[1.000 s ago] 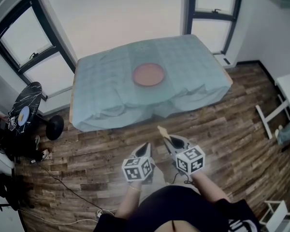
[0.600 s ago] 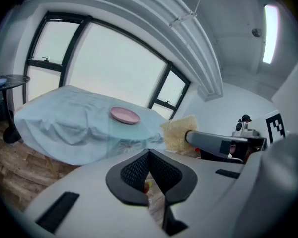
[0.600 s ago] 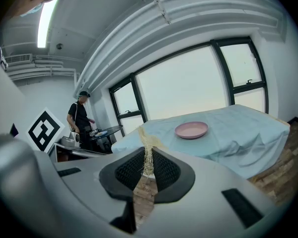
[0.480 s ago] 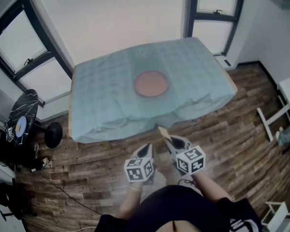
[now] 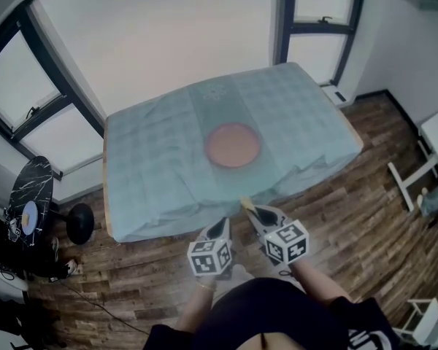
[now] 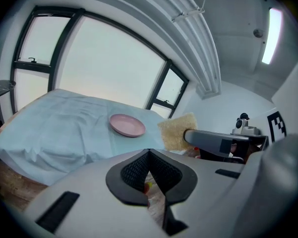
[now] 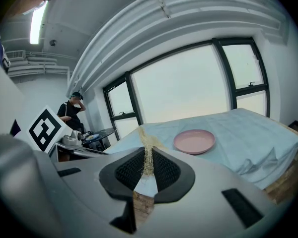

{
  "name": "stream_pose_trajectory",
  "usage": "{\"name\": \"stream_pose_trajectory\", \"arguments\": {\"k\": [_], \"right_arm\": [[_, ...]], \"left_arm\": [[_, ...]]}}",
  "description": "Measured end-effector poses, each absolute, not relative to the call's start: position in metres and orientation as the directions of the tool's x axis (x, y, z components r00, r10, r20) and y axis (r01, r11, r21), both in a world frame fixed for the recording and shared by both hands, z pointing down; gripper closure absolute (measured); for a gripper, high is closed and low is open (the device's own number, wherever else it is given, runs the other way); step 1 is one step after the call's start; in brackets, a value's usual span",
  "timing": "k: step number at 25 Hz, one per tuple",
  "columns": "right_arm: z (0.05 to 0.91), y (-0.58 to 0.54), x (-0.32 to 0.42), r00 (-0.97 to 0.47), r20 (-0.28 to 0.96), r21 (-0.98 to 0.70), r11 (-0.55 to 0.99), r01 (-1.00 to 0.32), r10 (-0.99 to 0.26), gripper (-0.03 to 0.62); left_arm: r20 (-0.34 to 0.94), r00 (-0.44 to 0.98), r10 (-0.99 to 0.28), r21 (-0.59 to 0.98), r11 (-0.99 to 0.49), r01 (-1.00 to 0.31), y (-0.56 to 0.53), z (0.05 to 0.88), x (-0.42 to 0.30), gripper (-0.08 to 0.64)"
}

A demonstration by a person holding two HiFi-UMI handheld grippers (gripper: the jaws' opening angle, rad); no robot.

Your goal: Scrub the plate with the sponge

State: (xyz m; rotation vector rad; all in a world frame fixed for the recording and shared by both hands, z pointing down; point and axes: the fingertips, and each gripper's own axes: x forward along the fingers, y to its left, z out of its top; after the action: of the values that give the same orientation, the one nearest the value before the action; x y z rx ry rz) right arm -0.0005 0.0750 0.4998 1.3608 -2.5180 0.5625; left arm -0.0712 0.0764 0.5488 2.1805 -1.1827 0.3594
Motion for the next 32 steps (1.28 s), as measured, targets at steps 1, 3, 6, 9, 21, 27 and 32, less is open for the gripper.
{"name": "stream_pose_trajectory", "arguments": {"k": [1, 3, 6, 9, 21, 27, 32], "right_arm": [[0.499, 0.067, -0.002, -0.542, 0.37, -0.224, 0.494, -0.84, -0.755, 0.552], [0.501, 0.053, -0.005, -0.537, 0.368, -0.223, 0.488, -0.844, -0.759, 0.552], [0.504, 0.032, -0.008, -0.529, 0.367, -0.225, 0.478, -0.849, -0.765, 0.552], [0.506, 0.013, -0.011, -0.519, 0.373, -0.232, 0.464, -0.855, -0.769, 0.554], [0.504, -0.043, -0.009, -0.487, 0.37, -0.223, 0.433, -0.873, -0.791, 0.552], [0.501, -0.087, 0.003, -0.493, 0.363, -0.211, 0.446, -0.87, -0.791, 0.554], [0.497, -0.127, 0.004, -0.526, 0.373, -0.183, 0.495, -0.849, -0.764, 0.552]], "left_arm": [[0.504, 0.565, -0.653, 0.394, -0.408, -0.823, 0.068, 0.549, -0.072, 0.551], [0.503, 0.572, -0.648, 0.393, -0.418, -0.819, 0.053, 0.551, -0.074, 0.551], [0.505, 0.579, -0.64, 0.391, -0.429, -0.815, 0.031, 0.554, -0.077, 0.551], [0.511, 0.584, -0.631, 0.389, -0.436, -0.812, 0.015, 0.554, -0.08, 0.552], [0.518, 0.576, -0.632, 0.405, -0.412, -0.816, -0.028, 0.561, -0.095, 0.551], [0.514, 0.566, -0.644, 0.407, -0.398, -0.822, -0.063, 0.565, -0.087, 0.551], [0.519, 0.545, -0.658, 0.401, -0.376, -0.835, -0.101, 0.563, -0.082, 0.551]]}}
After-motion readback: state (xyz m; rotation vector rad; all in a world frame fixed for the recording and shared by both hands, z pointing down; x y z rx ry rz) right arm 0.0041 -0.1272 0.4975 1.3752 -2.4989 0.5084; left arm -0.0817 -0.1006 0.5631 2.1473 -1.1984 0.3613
